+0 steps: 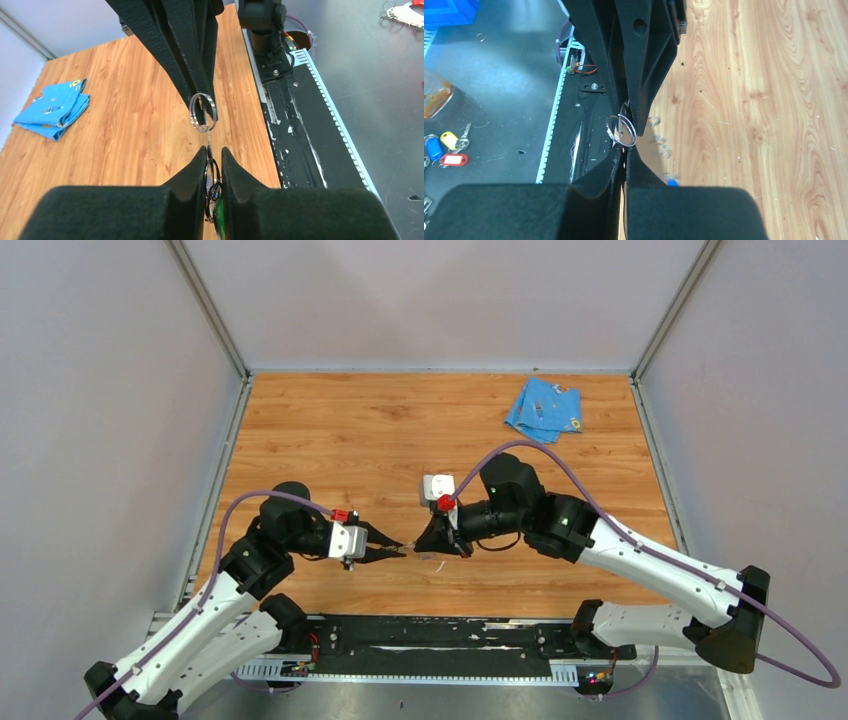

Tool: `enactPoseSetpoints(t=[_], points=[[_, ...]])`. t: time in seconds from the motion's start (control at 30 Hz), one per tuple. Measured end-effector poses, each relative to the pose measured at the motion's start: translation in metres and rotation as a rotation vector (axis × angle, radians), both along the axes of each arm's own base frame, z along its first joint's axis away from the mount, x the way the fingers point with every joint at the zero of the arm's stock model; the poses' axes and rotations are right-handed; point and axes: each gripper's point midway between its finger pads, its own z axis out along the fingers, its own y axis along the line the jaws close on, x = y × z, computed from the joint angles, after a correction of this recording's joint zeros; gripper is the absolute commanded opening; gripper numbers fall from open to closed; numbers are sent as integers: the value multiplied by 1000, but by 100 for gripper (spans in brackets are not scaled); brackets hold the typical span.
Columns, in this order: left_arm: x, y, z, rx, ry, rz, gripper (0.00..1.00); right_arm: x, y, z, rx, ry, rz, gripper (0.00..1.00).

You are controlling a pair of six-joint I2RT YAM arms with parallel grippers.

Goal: Put the keys on the keyring

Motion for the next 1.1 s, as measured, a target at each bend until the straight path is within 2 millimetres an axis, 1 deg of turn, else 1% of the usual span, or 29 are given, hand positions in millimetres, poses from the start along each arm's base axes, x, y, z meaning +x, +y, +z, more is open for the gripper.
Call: enactPoseSetpoints(t=[0.07,0.1,0.17,0.2,0.4,0.47,0.6,0.77,1.1], points=[[1,-1,0,0,1,2,29,1,0,1,3,-14,-17,1],[2,-1,0,0,0,2,31,2,0,2,3,-20,-30,0],[4,-3,4,-10,-2,0,32,4,-1,3,1,-28,-48,0],[4,-4,5,-13,-5,0,31,4,-1,2,-2,-30,-53,0],[7,-10,26,-51,5,-13,15,4,-2,-7,-46,-41,-85,0],[5,-10,27,-52,10,-21,11,4,-3,-10,-59,-46,-93,0],[3,-9,22,-38,22,-30,9,4,-3,-12,-71,-56,-106,0],[2,-8,17,-19,25,-33,0,6,-4,-14,-81,-61,-115,0],[1,-8,21,-37,34,-30,0,5,-4,-12,-74,-62,-117,0]])
